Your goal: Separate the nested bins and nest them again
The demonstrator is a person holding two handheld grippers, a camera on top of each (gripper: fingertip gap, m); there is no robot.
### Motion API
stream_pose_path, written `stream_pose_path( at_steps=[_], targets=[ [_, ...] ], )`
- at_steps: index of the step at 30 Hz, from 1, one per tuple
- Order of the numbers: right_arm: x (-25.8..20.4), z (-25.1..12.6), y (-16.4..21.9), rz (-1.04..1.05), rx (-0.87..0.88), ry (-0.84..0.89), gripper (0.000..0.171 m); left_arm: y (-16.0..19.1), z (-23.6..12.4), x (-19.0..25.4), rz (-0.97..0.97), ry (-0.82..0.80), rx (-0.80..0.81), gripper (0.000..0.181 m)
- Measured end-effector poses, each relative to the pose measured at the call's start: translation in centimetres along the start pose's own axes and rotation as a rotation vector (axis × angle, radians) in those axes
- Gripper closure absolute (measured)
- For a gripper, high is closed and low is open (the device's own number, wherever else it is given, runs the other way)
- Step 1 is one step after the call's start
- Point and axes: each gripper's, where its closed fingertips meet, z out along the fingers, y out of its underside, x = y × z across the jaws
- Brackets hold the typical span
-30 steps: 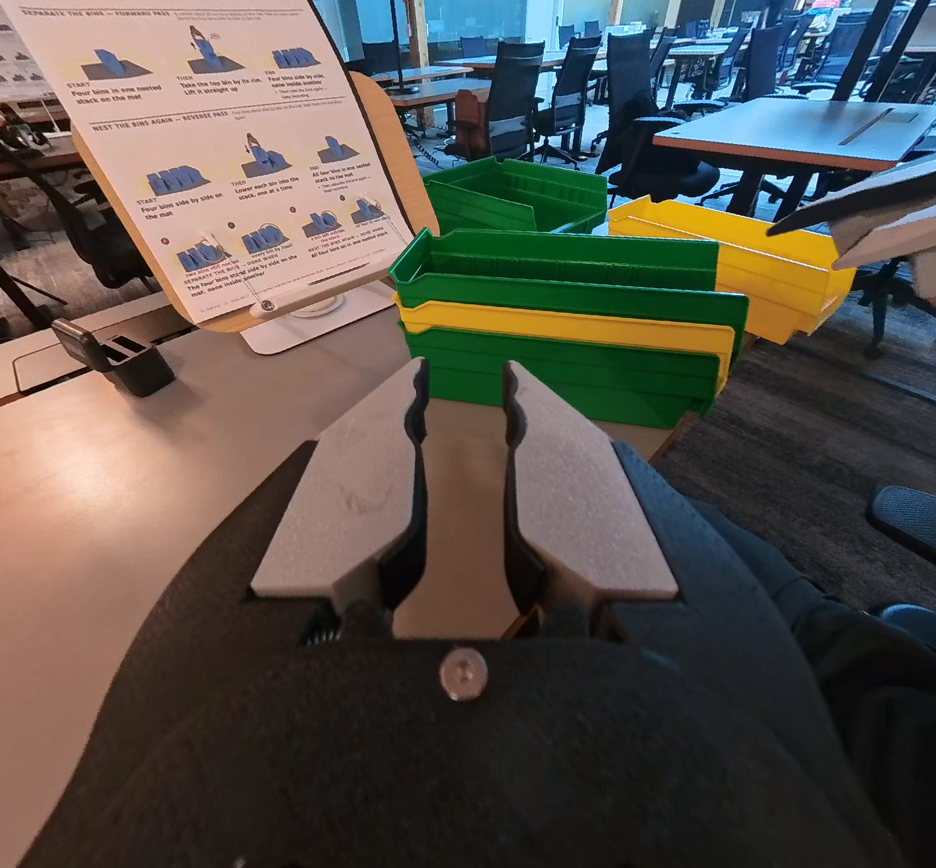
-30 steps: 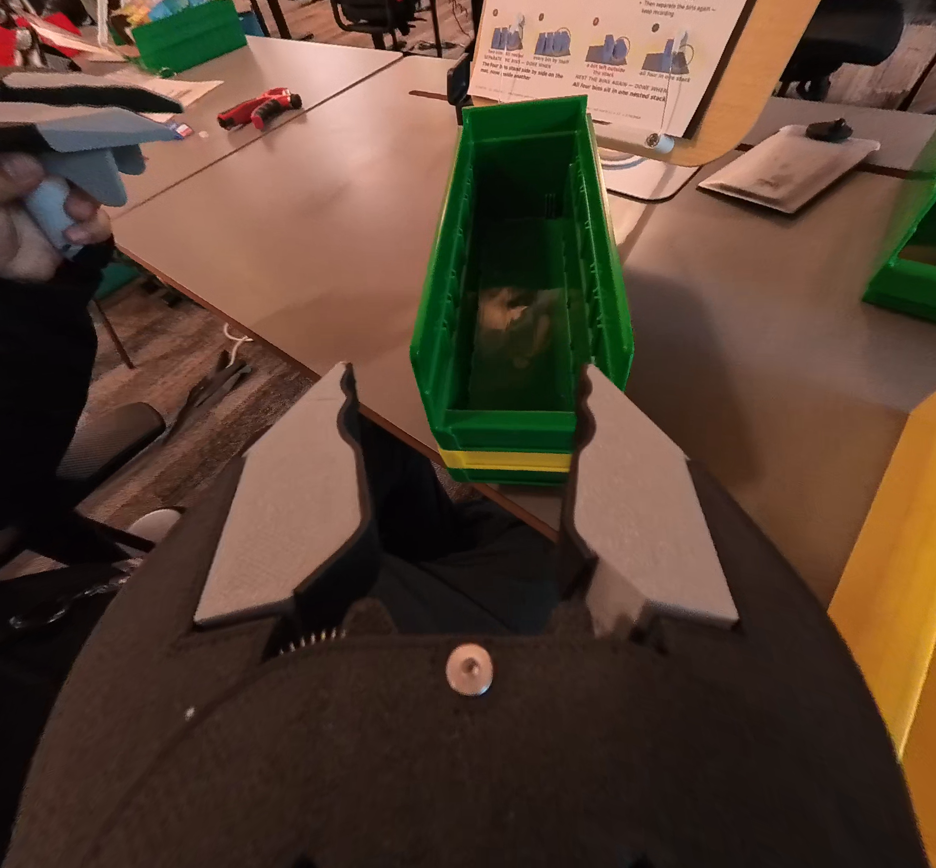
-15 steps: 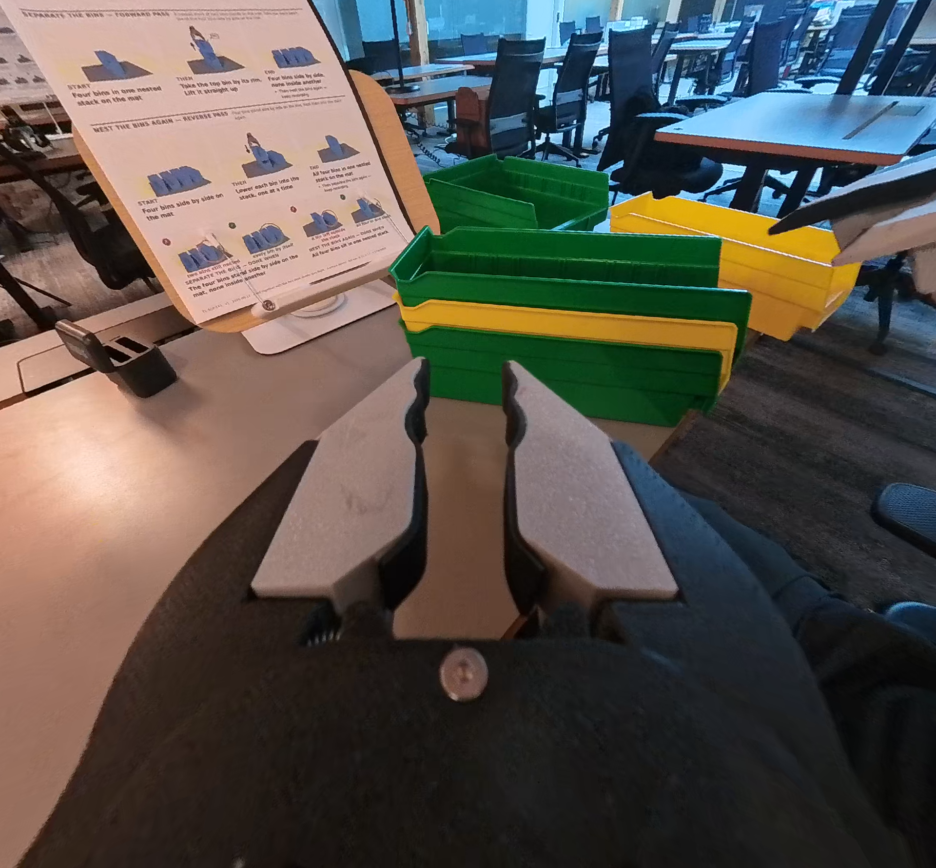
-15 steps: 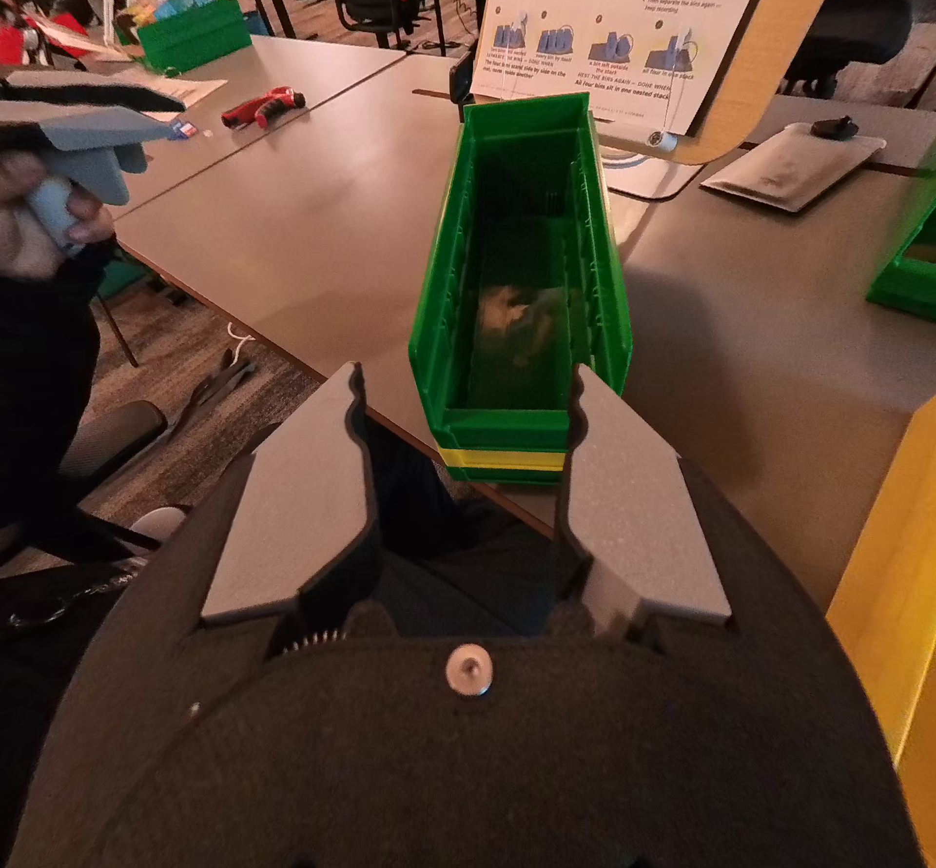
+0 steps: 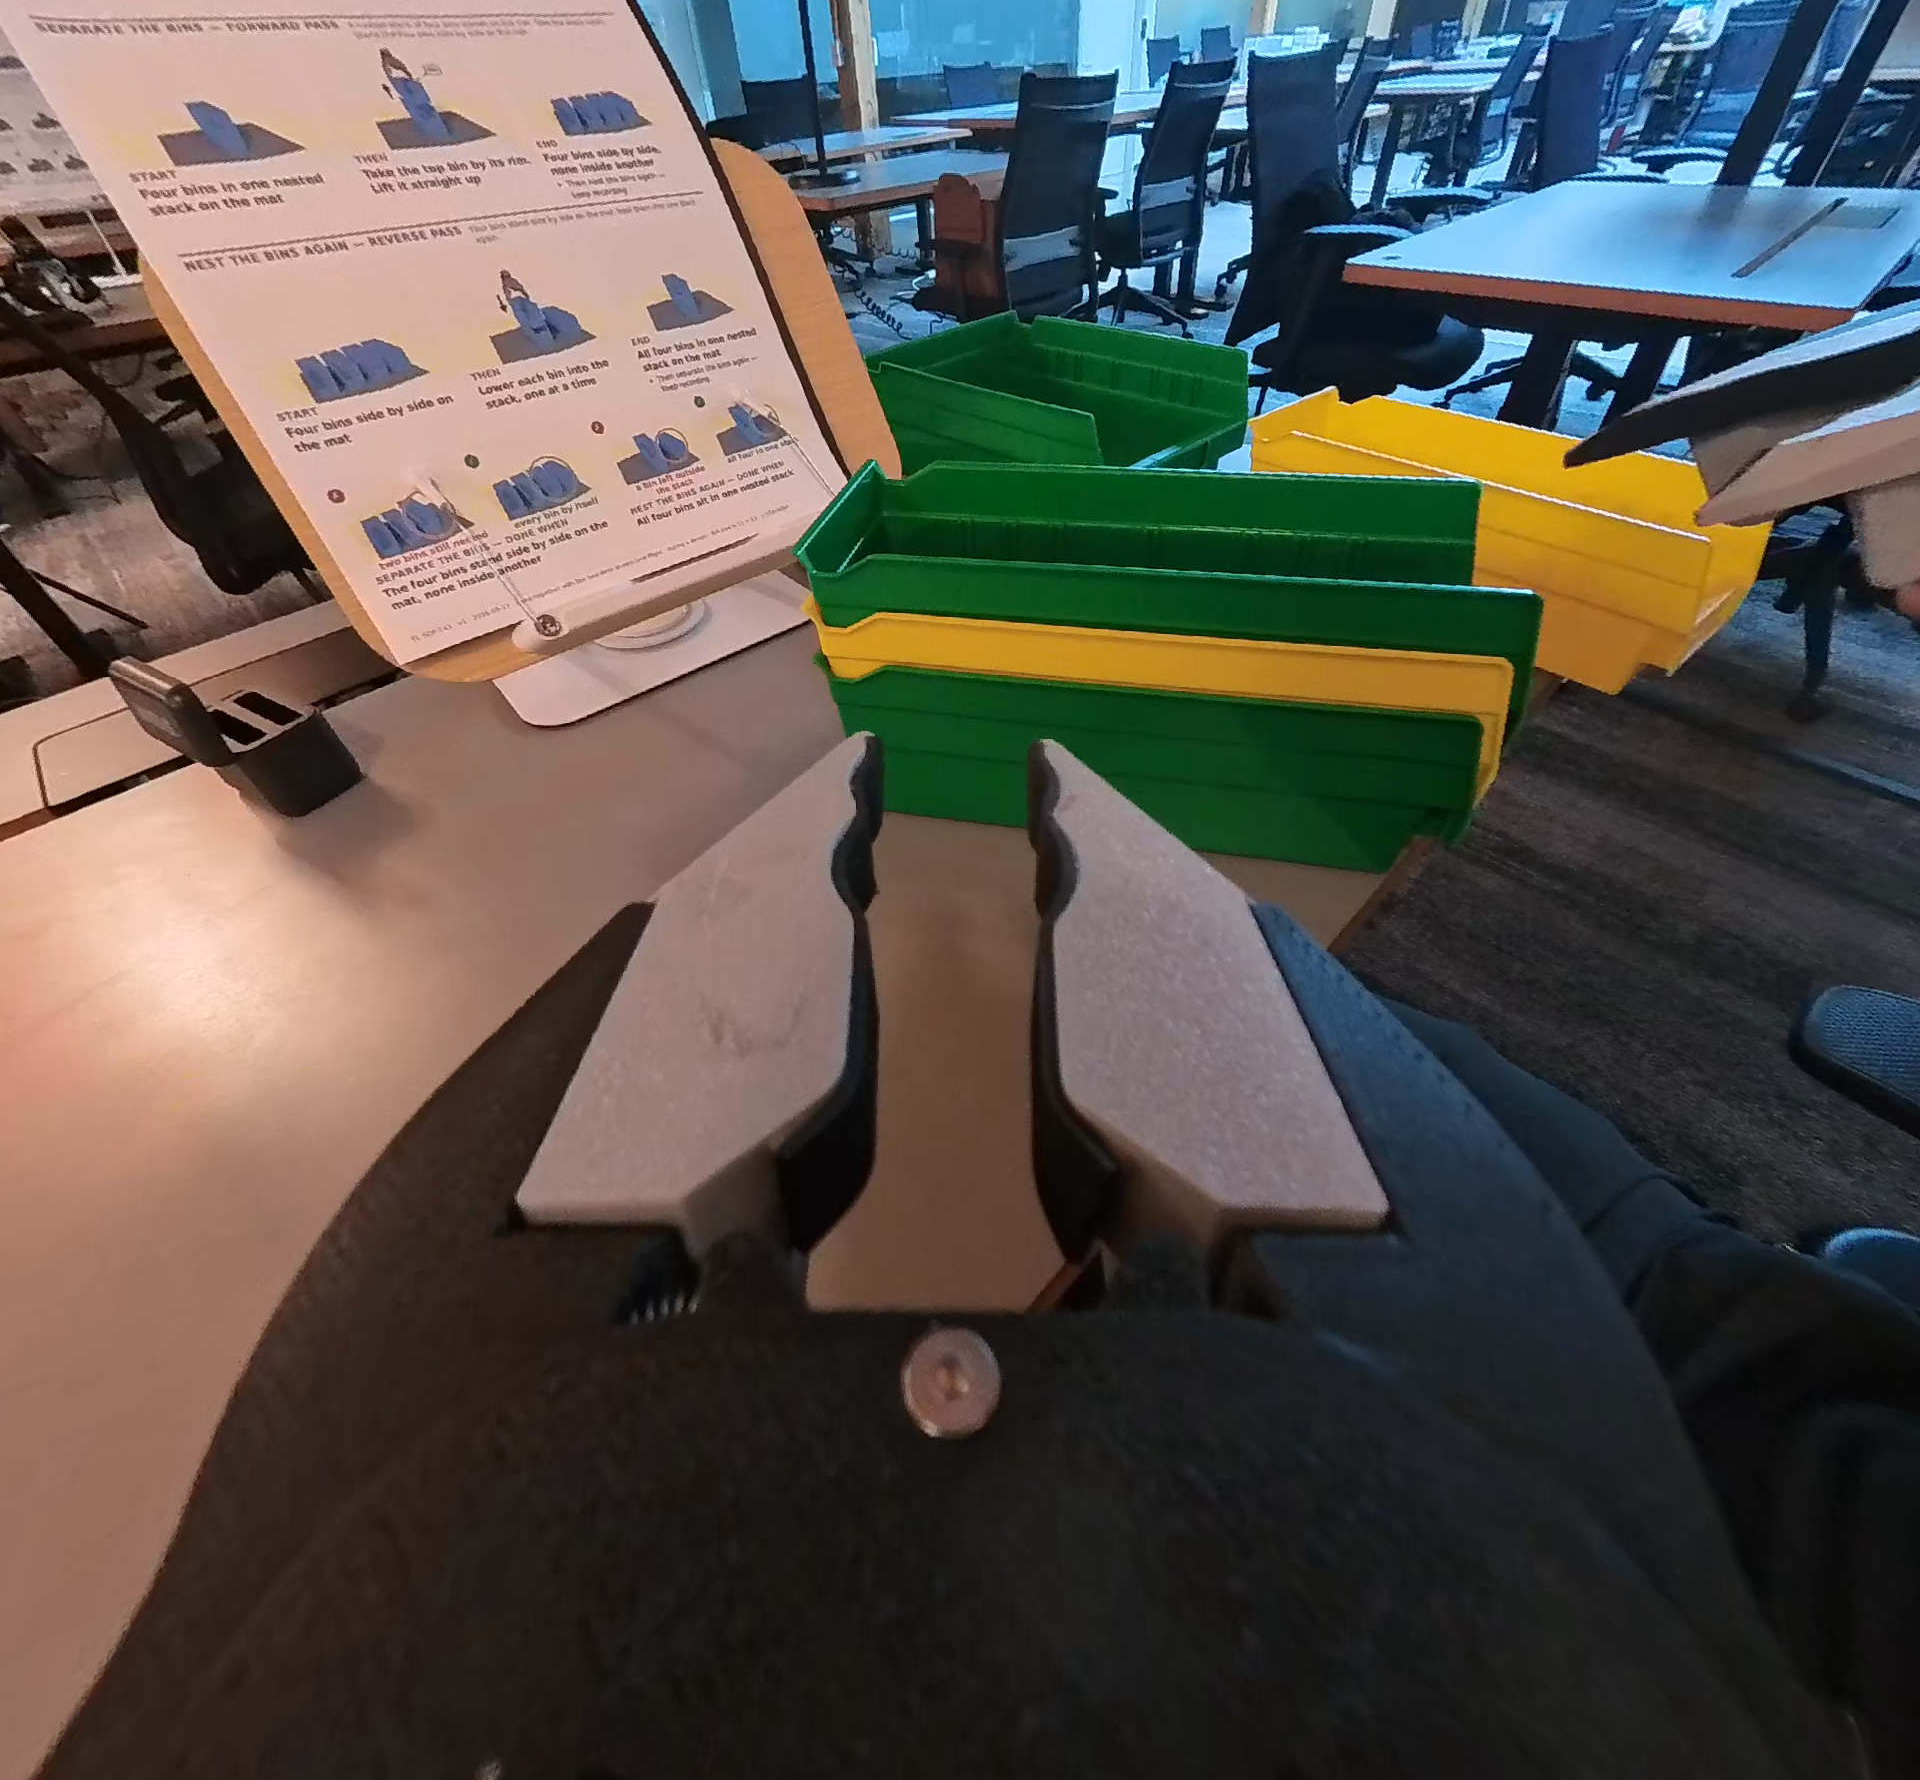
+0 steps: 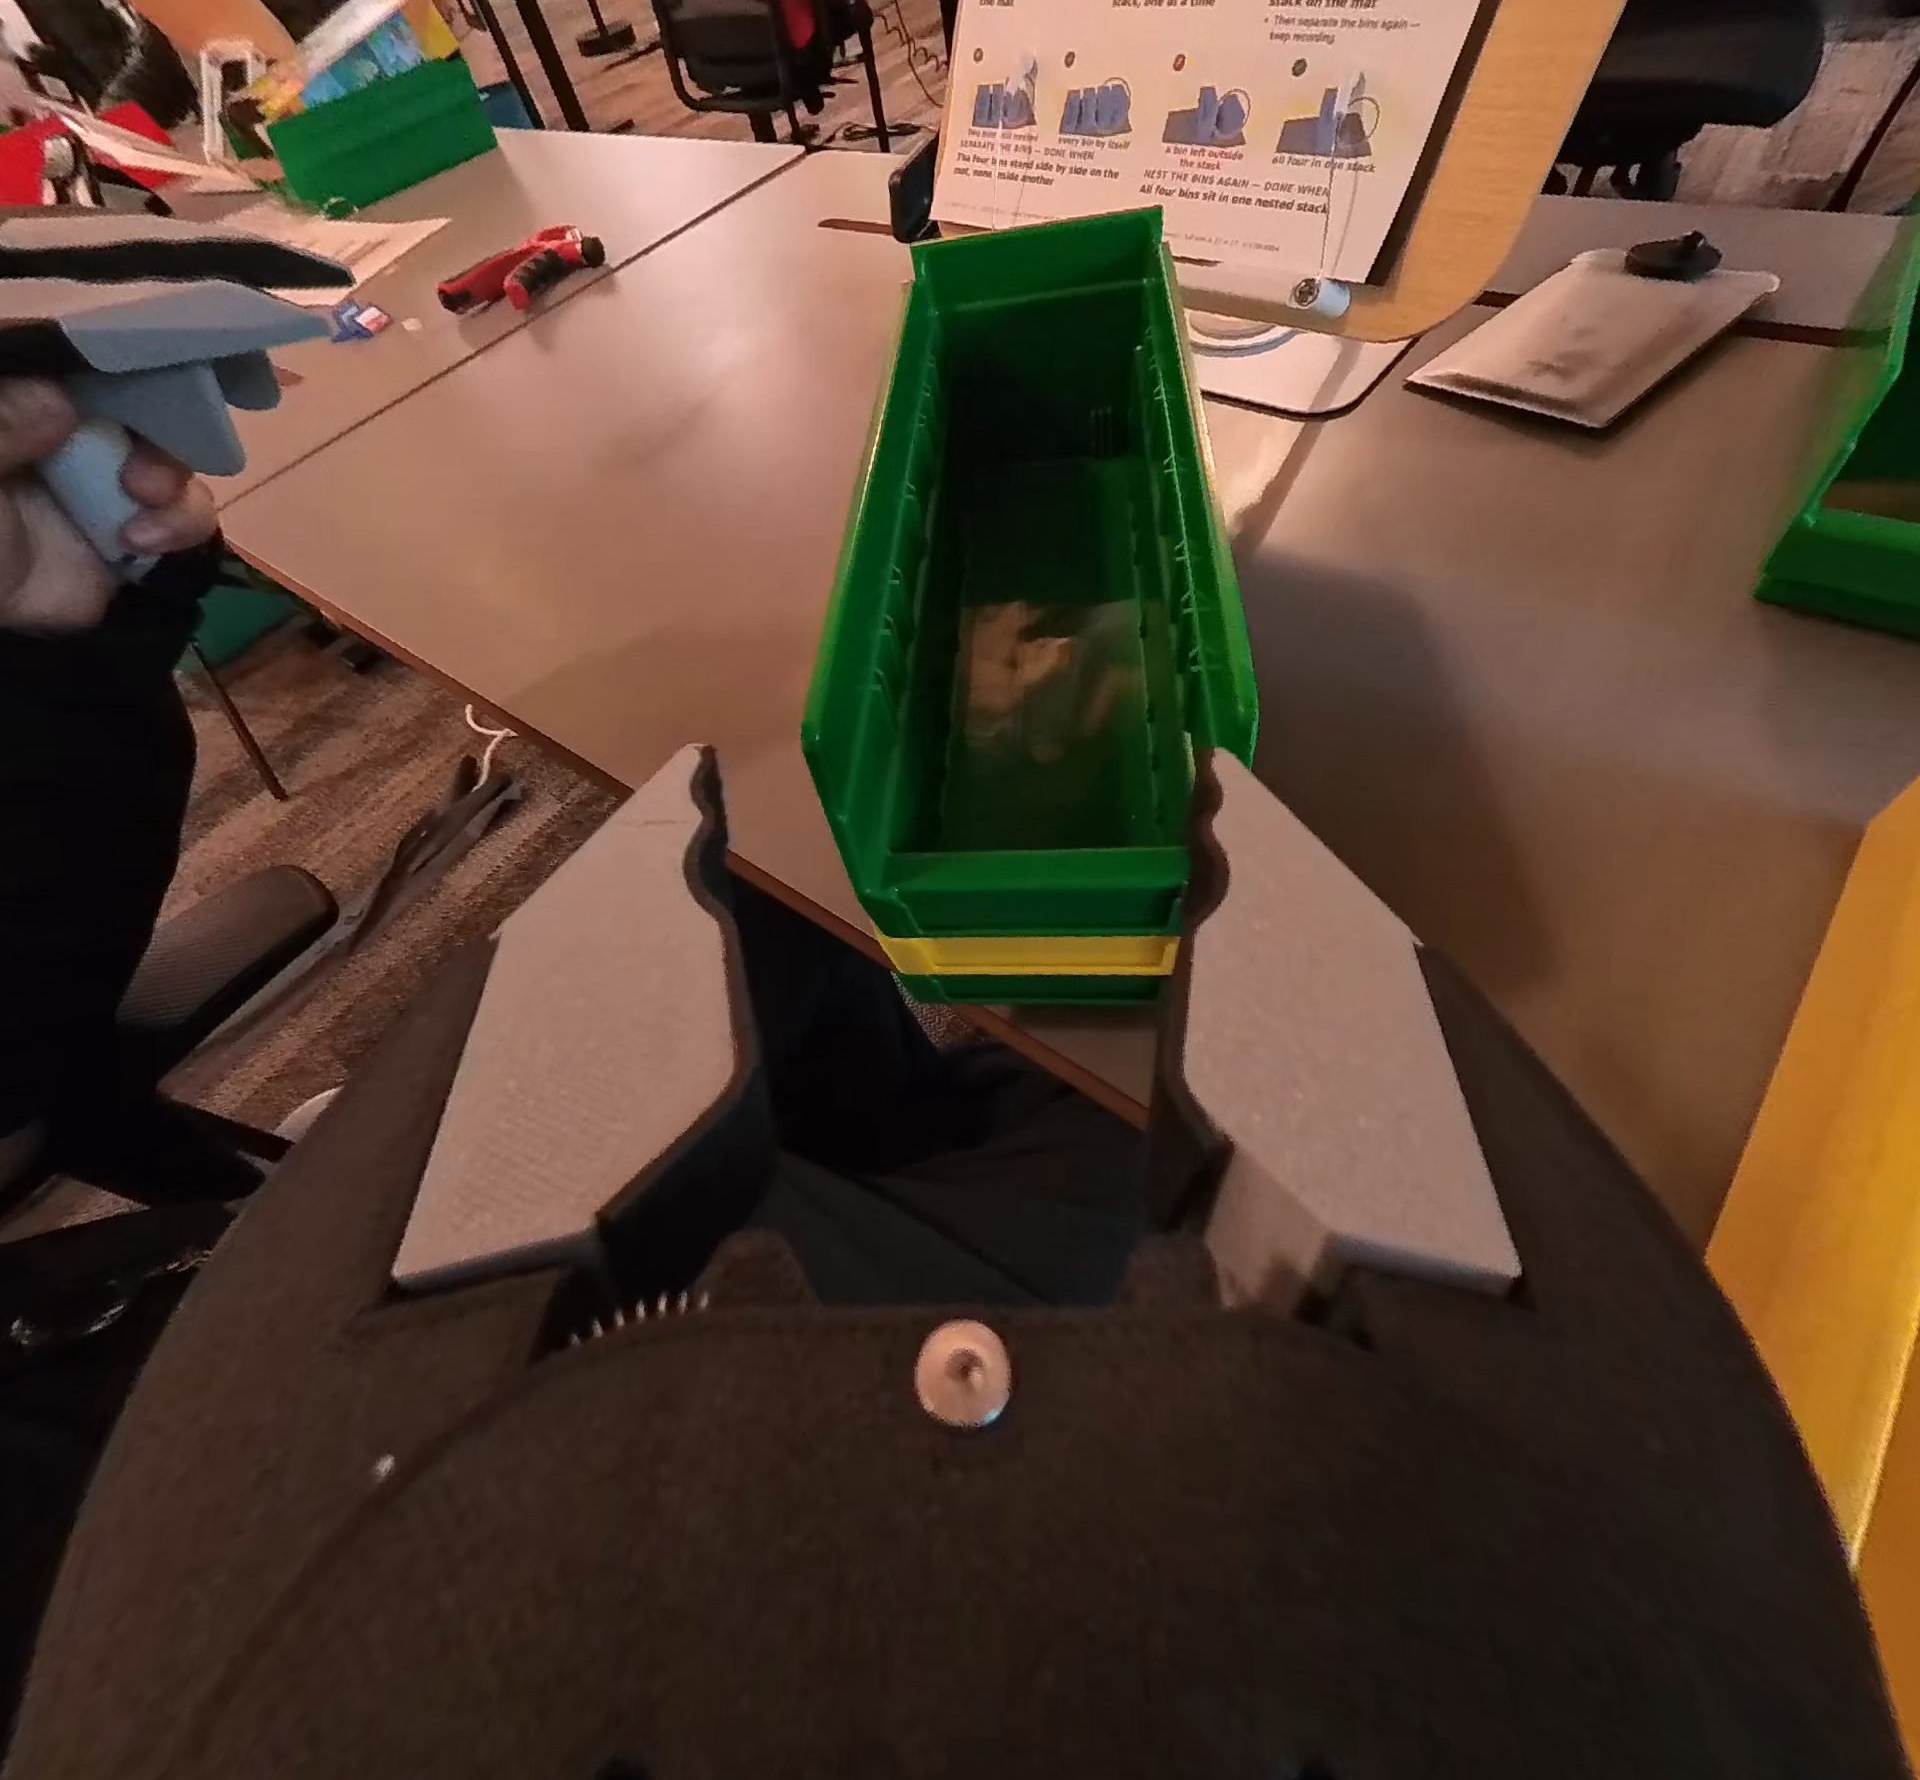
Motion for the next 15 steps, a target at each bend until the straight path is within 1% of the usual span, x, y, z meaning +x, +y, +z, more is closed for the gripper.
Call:
stream_pose_path(
  at_steps=[6, 11, 13, 15],
  targets=[
    [-0.16, 0.36, 0.61, 0.058, -0.025, -0.051, 0.073, 0.13, 0.1, -0.01, 0.0, 0.001, -0.005, 0.156],
    [-0.02, 0.54, 0.61, 0.103, -0.014, -0.078, 0.066, 0.13, 0.06, -0.04, 0.004, -0.001, -0.006, 0.156],
    [-0.16, 0.55, 0.75, 0.127, -0.022, -0.093, 0.06, 0.13, 0.06, -0.01, 0.004, 0.001, -0.006, 0.156],
    [-0.3, 0.57, 0.8, 0.137, -0.025, -0.103, 0.059, 0.16, 0.1, -0.01, 0.005, 0.001, -0.007, 0.156]
  ],
)
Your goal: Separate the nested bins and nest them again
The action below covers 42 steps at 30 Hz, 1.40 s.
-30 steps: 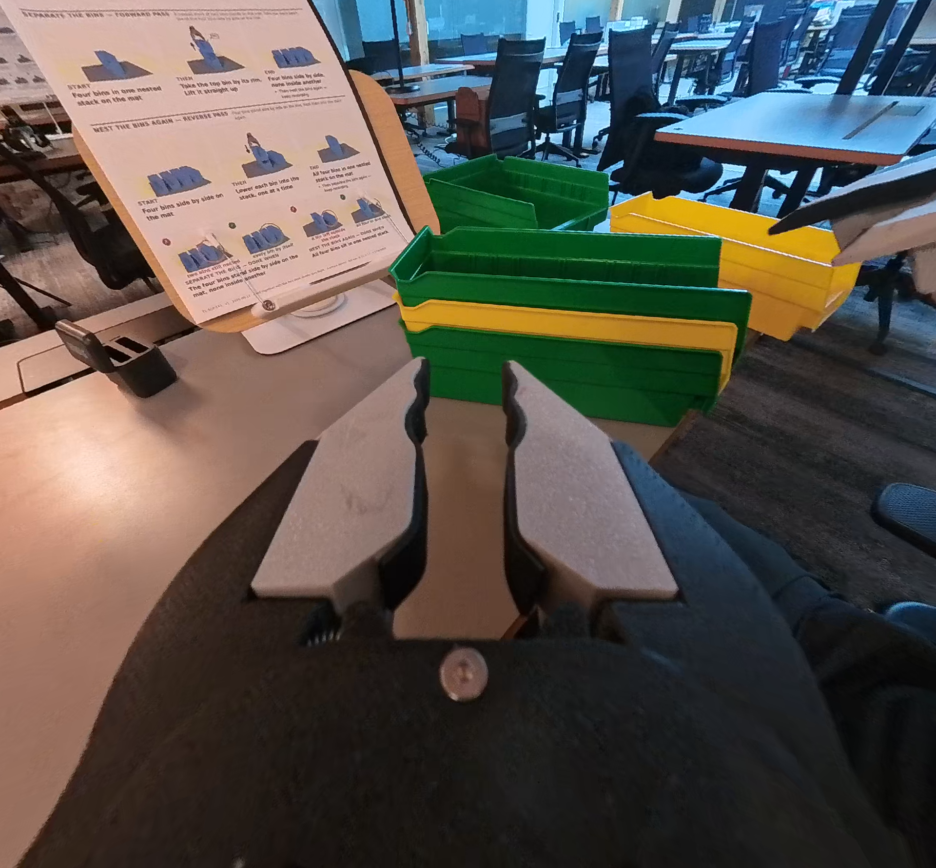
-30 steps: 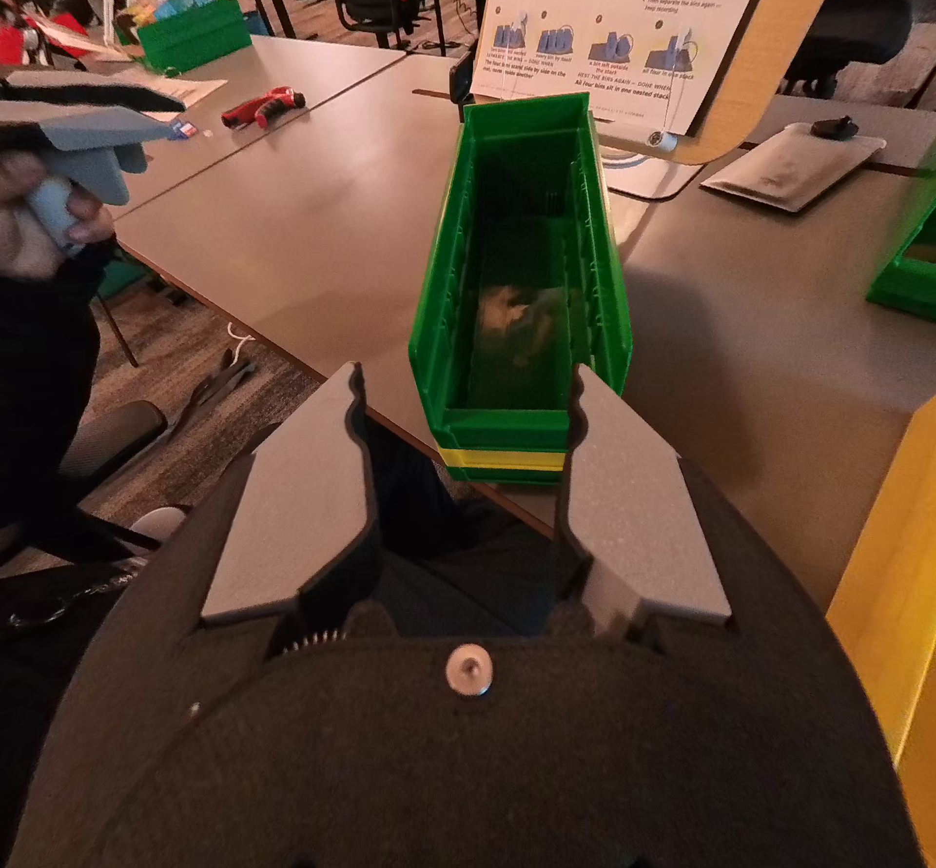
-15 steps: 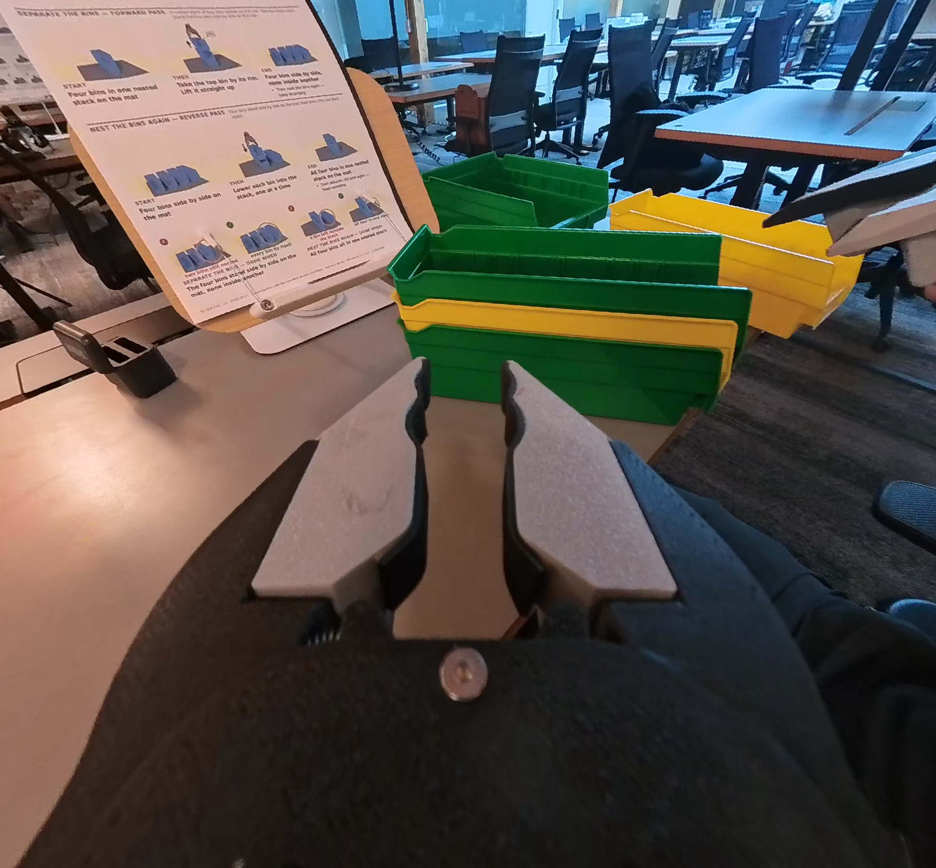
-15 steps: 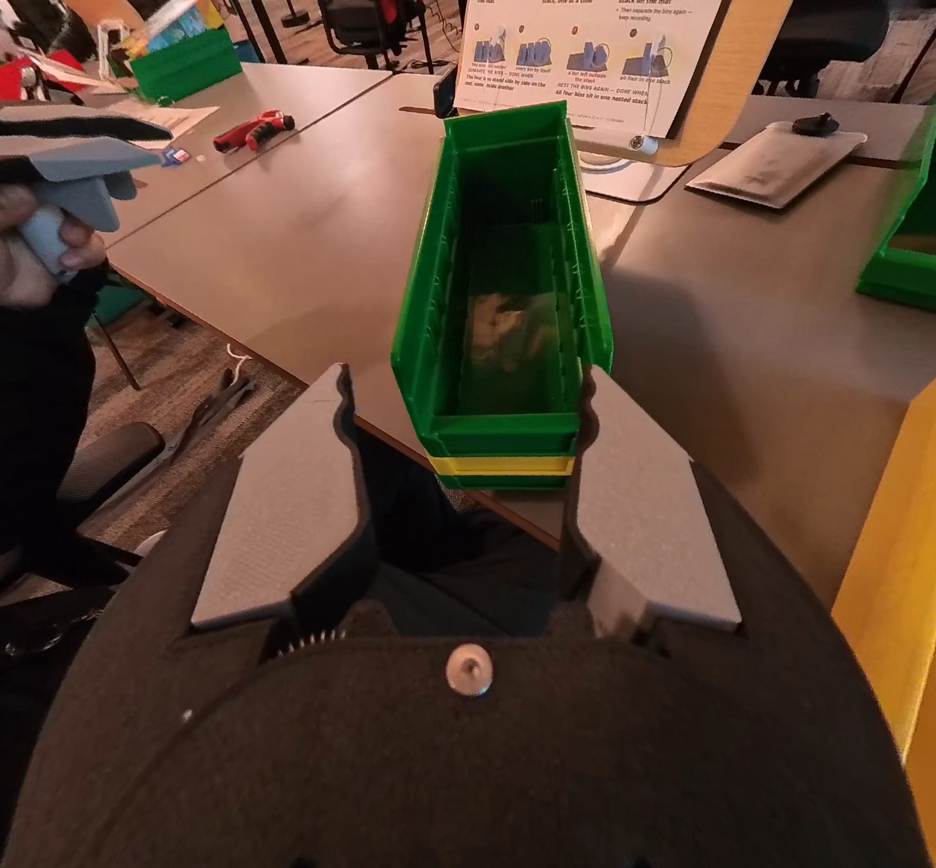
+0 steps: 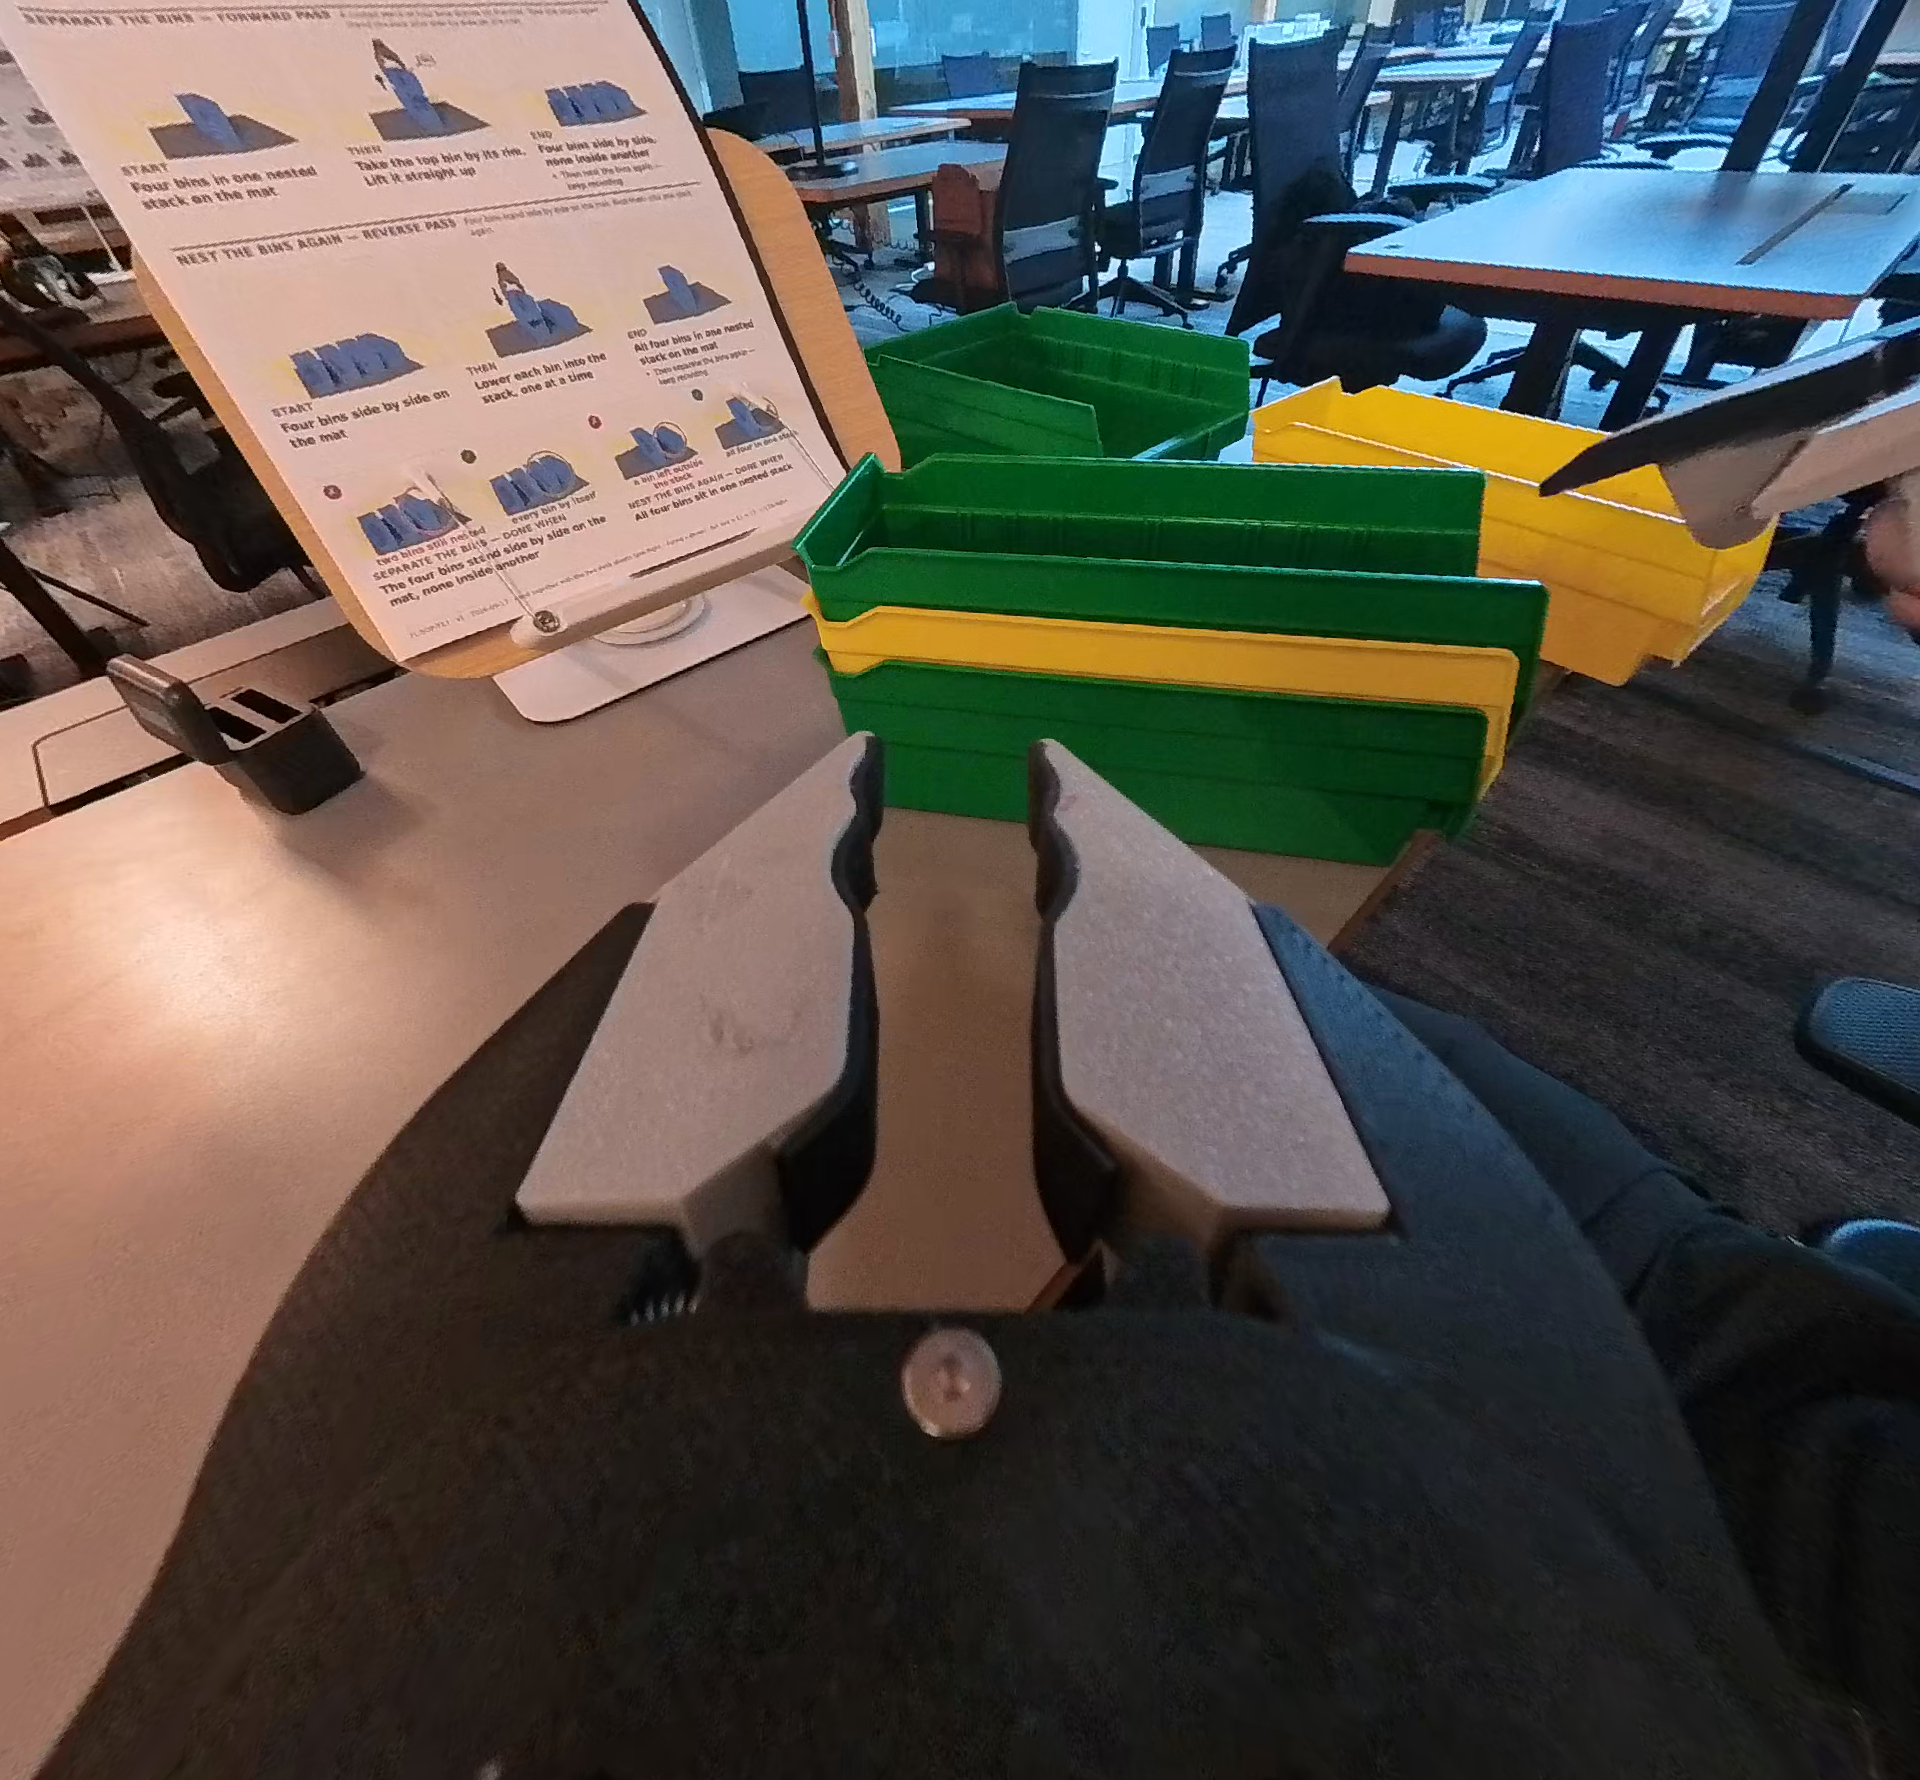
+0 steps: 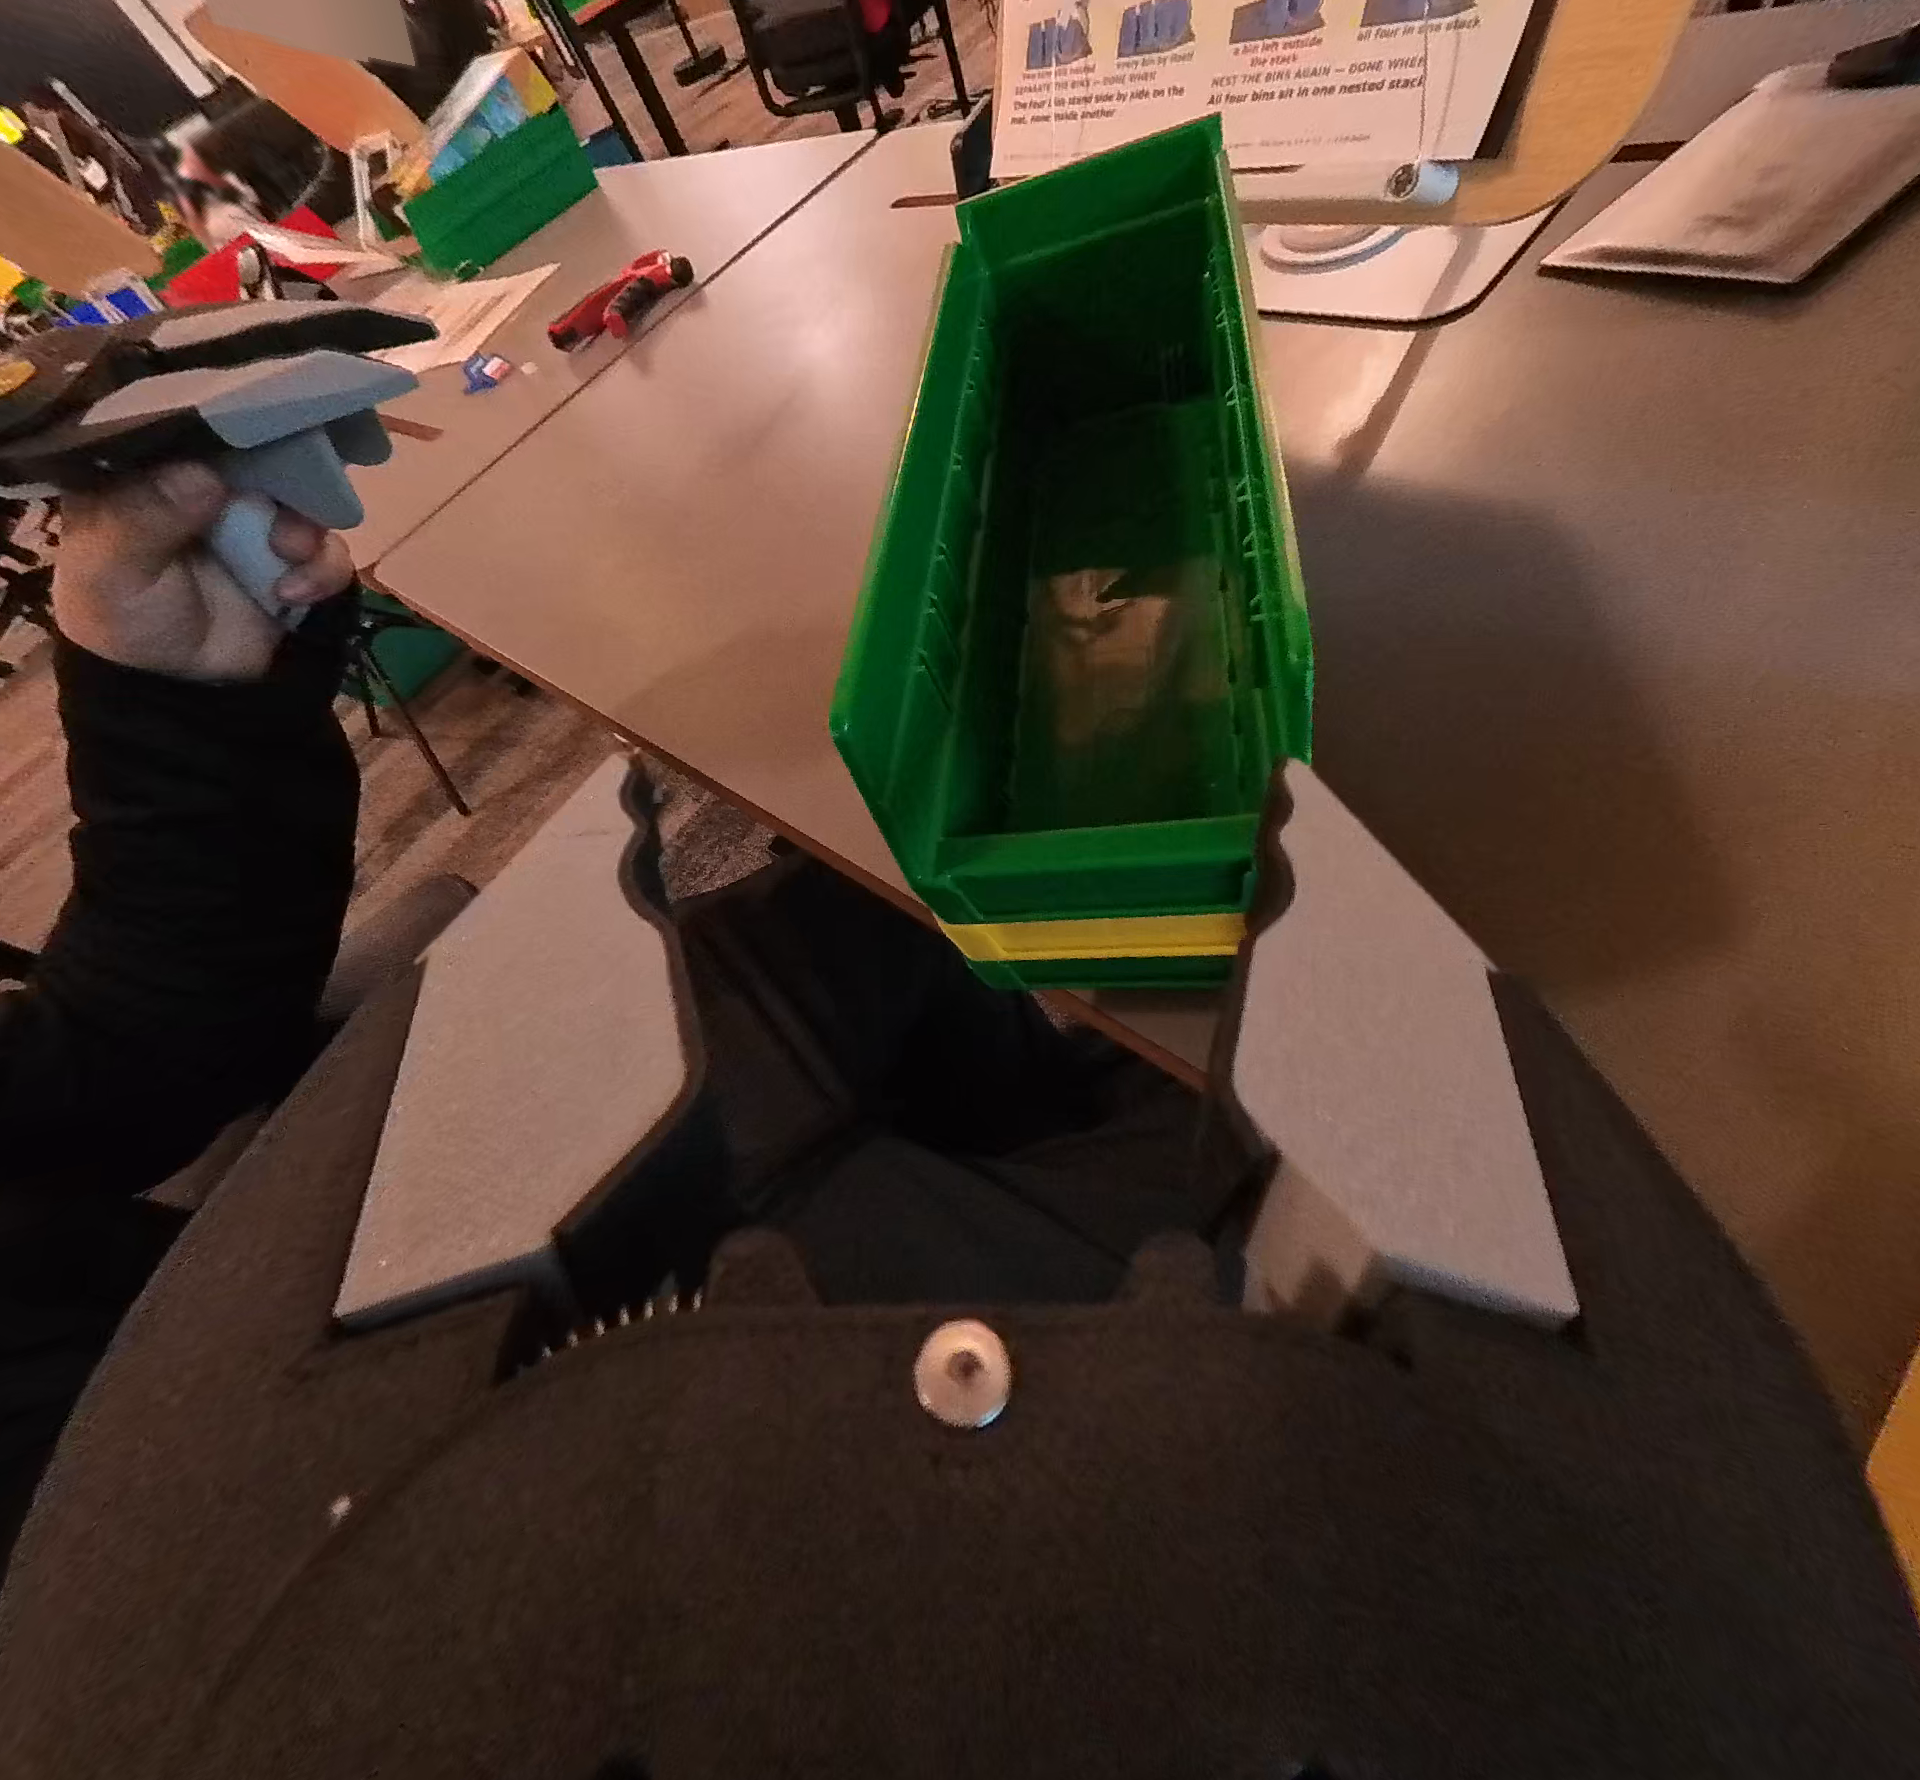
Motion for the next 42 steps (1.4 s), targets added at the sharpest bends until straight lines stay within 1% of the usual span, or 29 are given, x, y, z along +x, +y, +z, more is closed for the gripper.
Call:
stream_pose_path(
  at_steps=[7, 10, 12, 14, 16, 18, 20, 22, 23, 24, 27, 29, 30, 31, 33, 36, 42],
  targets=[
    [0.2, -0.3, -0.3, -0.022, 0.016, 0.023, 0.06, 0.0, 0.0, 0.0, 0.0, 0.001, -0.001, 0.156],
    [0.9, -0.5, -0.3, -0.039, 0.009, 0.062, 0.063, 0.2, 0.1, 0.2, 0.007, 0.007, -0.012, 0.156],
    [2.9, -1.2, 0.2, -0.057, -0.024, 0.164, 0.064, 0.3, 0.1, 0.2, 0.013, 0.006, -0.017, 0.156],
    [6.1, -2.6, 0.4, -0.073, -0.042, 0.314, 0.069, 0.3, 0.1, 0.3, 0.017, 0.006, -0.018, 0.156],
    [8.6, -4.3, 0.7, -0.053, -0.05, 0.404, 0.074, 0.2, 0.1, 0.3, 0.015, 0.006, -0.015, 0.156],
    [9.7, -5.2, 1.1, -0.015, -0.047, 0.392, 0.082, 0.2, 0.1, 0.2, 0.011, 0.008, -0.014, 0.156],
    [9.3, -5.1, 1.6, 0.028, -0.05, 0.282, 0.092, 0.4, 0.3, 0.3, 0.014, 0.012, -0.023, 0.156],
    [8.4, -4.6, 2.3, 0.101, -0.066, 0.134, 0.092, 0.7, 0.5, 0.5, 0.022, 0.016, -0.039, 0.156],
    [8.5, -4.5, 2.9, 0.142, -0.084, 0.099, 0.092, 0.8, 0.6, 0.7, 0.028, 0.016, -0.046, 0.156],
    [9.1, -4.4, 3.4, 0.173, -0.102, 0.1, 0.092, 0.9, 0.7, 0.8, 0.033, 0.018, -0.051, 0.156],
    [11.4, -4.4, 5.1, 0.2, -0.162, 0.171, 0.096, 1.0, 0.9, 1.1, 0.046, 0.019, -0.058, 0.155],
    [12.1, -4.4, 5.8, 0.203, -0.19, 0.187, 0.107, 1.1, 0.9, 1.0, 0.047, 0.016, -0.058, 0.156],
    [12.5, -4.6, 5.9, 0.208, -0.191, 0.206, 0.116, 1.0, 0.9, 0.9, 0.045, 0.015, -0.057, 0.156],
    [13.0, -4.9, 6.0, 0.211, -0.194, 0.236, 0.12, 1.0, 0.8, 0.9, 0.04, 0.015, -0.055, 0.156],
    [13.7, -5.4, 6.2, 0.203, -0.207, 0.289, 0.112, 0.9, 0.8, 0.8, 0.036, 0.015, -0.051, 0.156],
    [14.5, -6.1, 5.8, 0.179, -0.192, 0.359, 0.107, 0.9, 0.7, 0.7, 0.037, 0.015, -0.051, 0.156],
    [13.2, -5.9, 4.6, 0.158, -0.143, 0.309, 0.104, 0.9, 0.7, 0.8, 0.041, 0.014, -0.051, 0.156]
  ],
)
